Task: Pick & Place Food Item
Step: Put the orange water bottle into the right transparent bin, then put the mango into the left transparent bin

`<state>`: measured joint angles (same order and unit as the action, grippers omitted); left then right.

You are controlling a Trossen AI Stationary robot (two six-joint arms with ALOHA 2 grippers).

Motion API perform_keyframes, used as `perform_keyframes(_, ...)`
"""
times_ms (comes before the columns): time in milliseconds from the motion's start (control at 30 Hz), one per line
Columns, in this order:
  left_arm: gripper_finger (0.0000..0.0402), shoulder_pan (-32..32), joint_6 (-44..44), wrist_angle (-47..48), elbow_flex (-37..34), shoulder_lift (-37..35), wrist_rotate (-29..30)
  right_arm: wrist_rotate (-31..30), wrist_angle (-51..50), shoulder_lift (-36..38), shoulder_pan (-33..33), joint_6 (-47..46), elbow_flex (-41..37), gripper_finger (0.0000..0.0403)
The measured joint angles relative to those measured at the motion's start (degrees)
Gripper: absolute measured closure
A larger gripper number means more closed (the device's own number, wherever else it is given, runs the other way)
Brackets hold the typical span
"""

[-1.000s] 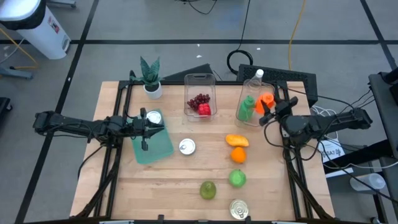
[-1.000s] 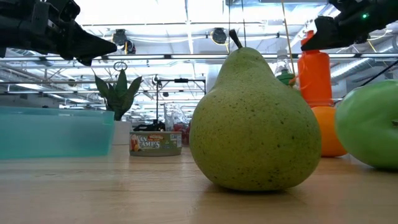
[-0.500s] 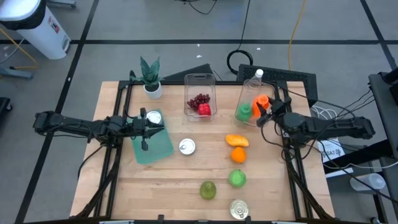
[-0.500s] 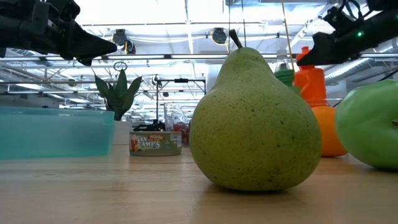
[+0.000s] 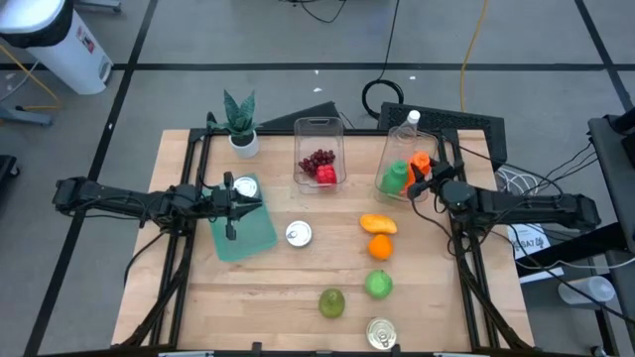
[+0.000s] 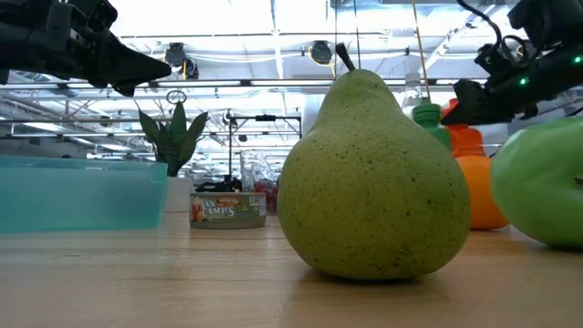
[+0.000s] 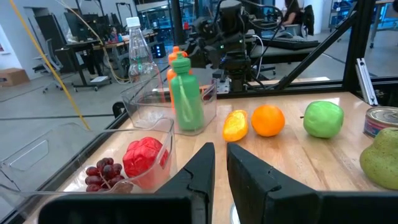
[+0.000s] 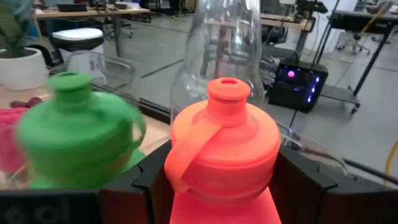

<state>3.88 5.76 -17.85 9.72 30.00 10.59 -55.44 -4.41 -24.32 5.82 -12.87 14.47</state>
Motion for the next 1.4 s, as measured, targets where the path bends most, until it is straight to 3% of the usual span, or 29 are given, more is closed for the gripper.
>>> perform_keyframes(400, 0.0350, -0.01, 0.55, 0.02, 0.00, 0.00, 0.00, 0.04, 15.85, 0.00, 1.01, 5.62, -6.69, 0.0182)
perform_keyframes(767, 0.0350, -0.01, 0.39, 0.03, 0.00, -0.01, 0.00, 0.29, 35.71, -0.02, 0.81, 20.69, -6.83, 0.0091)
perform_keyframes(933, 0.0350, -0.02, 0.39, 0.02, 0.00, -0.02, 0.00, 0.82, 48.10, -0.02, 0.80, 29.77, -6.83, 0.0069)
perform_keyframes(1000, 0.0350, -0.01, 0.39, 0.04, 0.00, 0.00, 0.00, 7.12, 54.98, 0.03, 0.49, 33.10, -6.81, 0.0068)
perform_keyframes(1133, 0.0350, -0.01, 1.11, 0.04, 0.00, -0.02, -0.07, 31.50, 58.10, 0.07, -1.19, 34.60, -4.39, 0.0079)
perform_keyframes(1200, 0.0350, 0.00, 1.79, 0.04, 0.00, -0.02, -0.61, 41.01, 50.26, 0.07, -1.57, 31.10, -0.77, 0.0094)
perform_keyframes(1300, 0.0350, 0.00, 1.88, 0.04, 0.00, -0.02, -1.18, 51.68, 30.64, -1.28, -1.57, 25.46, 6.40, 0.0129)
perform_keyframes(1400, 0.0350, 0.00, 1.66, 0.04, 0.00, -0.02, -1.20, 59.21, 19.42, -3.93, -2.37, 24.56, 10.99, 0.0203)
